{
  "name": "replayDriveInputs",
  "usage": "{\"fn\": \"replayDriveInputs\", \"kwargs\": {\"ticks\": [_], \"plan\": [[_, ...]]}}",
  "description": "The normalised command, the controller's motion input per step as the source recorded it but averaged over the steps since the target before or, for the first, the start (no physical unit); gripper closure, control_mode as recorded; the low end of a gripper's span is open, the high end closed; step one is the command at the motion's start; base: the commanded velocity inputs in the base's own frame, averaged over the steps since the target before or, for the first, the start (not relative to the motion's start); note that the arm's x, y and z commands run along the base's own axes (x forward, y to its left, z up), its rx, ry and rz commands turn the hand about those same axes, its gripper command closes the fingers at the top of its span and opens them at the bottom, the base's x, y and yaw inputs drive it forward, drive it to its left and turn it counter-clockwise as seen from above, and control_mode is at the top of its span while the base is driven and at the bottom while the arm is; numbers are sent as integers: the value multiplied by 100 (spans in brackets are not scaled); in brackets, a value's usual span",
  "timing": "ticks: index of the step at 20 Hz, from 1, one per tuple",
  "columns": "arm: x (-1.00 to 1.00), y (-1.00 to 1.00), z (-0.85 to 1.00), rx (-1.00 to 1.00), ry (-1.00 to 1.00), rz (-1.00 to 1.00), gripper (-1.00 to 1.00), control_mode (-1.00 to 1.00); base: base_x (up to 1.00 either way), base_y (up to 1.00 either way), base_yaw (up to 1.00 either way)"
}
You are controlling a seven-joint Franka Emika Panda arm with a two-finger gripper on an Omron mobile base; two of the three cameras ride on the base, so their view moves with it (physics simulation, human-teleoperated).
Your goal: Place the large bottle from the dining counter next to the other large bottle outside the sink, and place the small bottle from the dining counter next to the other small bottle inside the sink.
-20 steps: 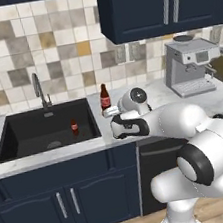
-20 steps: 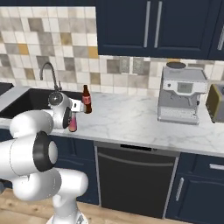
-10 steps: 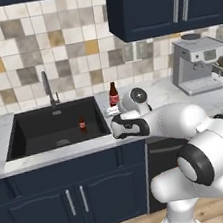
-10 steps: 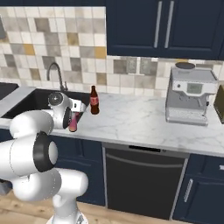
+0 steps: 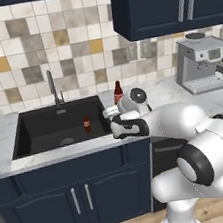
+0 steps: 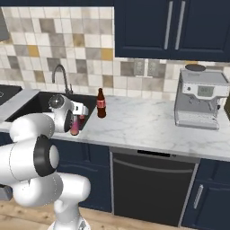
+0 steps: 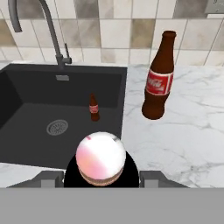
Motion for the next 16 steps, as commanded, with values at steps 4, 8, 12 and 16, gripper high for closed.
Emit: {"fn": "replayDriveInputs", "kwargs": {"ticks": [4,8,12,16], "plan": [[0,0,0,0,0,0,100,100,5,-16,0],[0,0,0,0,0,0,100,100,6,-34,0],[0,0,0,0,0,0,100,100,7,-48,0],[0,0,0,0,0,0,100,100,7,-52,0]]}}
